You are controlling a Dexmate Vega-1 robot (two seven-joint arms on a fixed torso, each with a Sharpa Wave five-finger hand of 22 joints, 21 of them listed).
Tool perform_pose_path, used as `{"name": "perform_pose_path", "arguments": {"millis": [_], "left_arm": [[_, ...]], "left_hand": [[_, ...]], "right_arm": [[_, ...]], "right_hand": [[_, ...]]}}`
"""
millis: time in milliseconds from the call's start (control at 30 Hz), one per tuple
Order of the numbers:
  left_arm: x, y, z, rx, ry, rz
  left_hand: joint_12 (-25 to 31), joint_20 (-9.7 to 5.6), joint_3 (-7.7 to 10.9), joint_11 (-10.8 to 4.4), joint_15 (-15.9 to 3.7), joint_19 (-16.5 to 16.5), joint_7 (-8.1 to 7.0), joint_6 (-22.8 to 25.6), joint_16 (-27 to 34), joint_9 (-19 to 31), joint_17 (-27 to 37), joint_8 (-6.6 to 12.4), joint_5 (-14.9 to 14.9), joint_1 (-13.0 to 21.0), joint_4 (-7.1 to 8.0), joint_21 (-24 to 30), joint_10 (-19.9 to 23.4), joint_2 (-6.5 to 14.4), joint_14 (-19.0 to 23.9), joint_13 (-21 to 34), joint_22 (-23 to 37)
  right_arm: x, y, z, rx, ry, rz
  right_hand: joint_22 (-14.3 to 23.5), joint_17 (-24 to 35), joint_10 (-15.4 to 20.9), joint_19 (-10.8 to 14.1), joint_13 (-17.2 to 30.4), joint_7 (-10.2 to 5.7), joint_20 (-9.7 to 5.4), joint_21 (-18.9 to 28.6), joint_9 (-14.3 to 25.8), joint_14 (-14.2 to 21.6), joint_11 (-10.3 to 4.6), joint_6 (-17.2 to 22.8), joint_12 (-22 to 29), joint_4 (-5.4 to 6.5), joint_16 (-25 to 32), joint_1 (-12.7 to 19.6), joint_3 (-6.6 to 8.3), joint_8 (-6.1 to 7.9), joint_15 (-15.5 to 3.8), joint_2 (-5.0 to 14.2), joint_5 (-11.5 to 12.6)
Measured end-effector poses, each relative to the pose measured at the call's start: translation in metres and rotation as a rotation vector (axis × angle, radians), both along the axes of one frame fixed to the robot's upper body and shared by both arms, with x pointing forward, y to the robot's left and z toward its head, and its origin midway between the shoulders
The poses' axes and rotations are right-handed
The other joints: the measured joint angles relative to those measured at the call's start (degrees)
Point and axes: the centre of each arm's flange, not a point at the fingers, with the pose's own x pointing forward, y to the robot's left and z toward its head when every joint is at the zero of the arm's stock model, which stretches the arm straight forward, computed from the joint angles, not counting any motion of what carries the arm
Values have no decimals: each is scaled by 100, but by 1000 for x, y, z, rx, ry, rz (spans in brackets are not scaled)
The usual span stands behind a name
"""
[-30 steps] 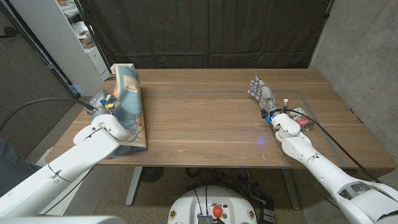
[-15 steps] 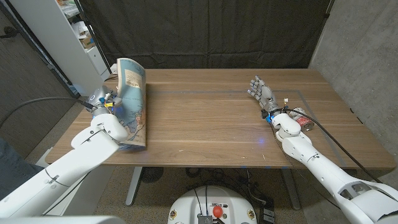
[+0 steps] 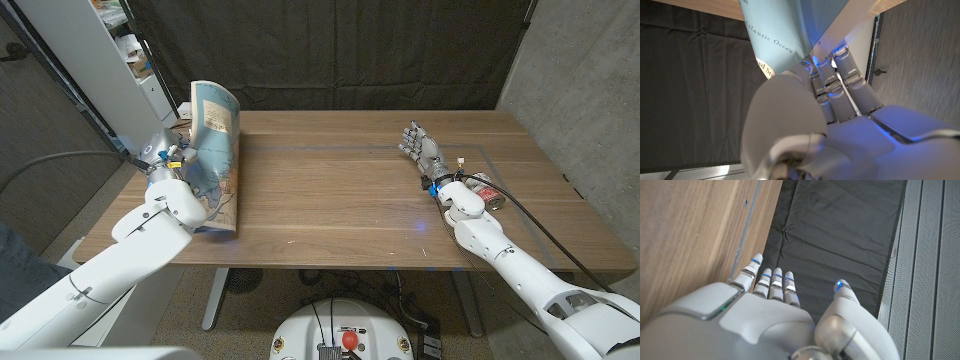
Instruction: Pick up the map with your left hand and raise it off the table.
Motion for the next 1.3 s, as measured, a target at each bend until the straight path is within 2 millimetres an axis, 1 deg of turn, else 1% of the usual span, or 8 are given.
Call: {"name": "perform_pose_path", "arguments": {"millis": [133,267,567,767,800,967,1233,1300], "left_arm": [[-4,-4,2,4,-9,-9],[-11,-6,5,16,-26,-4],[-21,-14,7,19,-38,-29],[-26,-18,8,20,-47,-44],[-32,-15,15,49,-81,-7],[-38,-18,19,56,-98,-12],[-43,-21,24,66,-115,-14],[-44,-21,25,68,-119,-13]], "left_hand": [[-1,-30,17,24,0,-31,0,0,0,0,26,-1,11,-15,1,35,24,-16,0,7,0],[-17,-30,39,24,0,-31,1,0,0,0,48,0,13,-38,8,65,24,-38,0,46,0],[-46,-30,39,24,-21,-30,12,10,-2,0,79,0,60,-61,8,108,24,-61,21,164,1],[-67,-29,56,24,7,-31,13,11,-2,0,105,-4,60,-76,24,152,24,-76,49,207,1],[-67,-29,75,24,7,-30,13,11,-2,0,107,-4,60,-84,12,152,24,-84,49,208,1],[-68,-61,93,23,8,-62,22,20,-2,0,113,-19,96,-106,16,197,24,-106,49,213,1],[-86,-61,111,42,8,-62,31,29,-3,0,156,-22,108,-120,-2,236,43,-120,48,294,-19],[-110,-48,119,42,8,-75,31,29,-3,0,158,-23,109,-120,-7,275,44,-120,48,299,-26]], "right_arm": [[0,0,0,-1,-2,0],[-1,-2,3,-3,-7,-1],[-1,-2,3,-3,-7,-1],[-1,-2,3,-3,-7,-2],[-5,-3,6,-9,-19,0],[-6,-3,7,-10,-20,0],[-5,-3,7,-11,-18,1],[-5,-3,7,-12,-17,2]], "right_hand": [[0,0,0,0,0,0,0,0,0,0,0,0,0,0,0,0,0,0,0,0,0],[0,0,0,0,0,33,0,0,0,0,0,33,0,0,0,0,0,0,0,0,0],[0,0,21,0,0,31,0,0,0,0,-21,31,0,0,0,0,0,0,0,0,0],[0,0,21,0,0,31,0,0,0,0,-21,31,0,0,0,0,0,0,0,0,0],[0,0,21,0,0,31,0,0,0,0,-21,31,0,1,0,0,0,0,0,0,0],[0,0,21,0,0,31,0,0,0,0,-21,31,0,1,0,23,0,0,0,23,0],[0,-1,21,0,-1,31,0,0,0,0,-21,31,0,1,0,23,0,0,0,23,0],[0,-1,43,0,-1,31,0,0,0,0,2,31,0,1,0,23,0,0,0,23,0]]}}
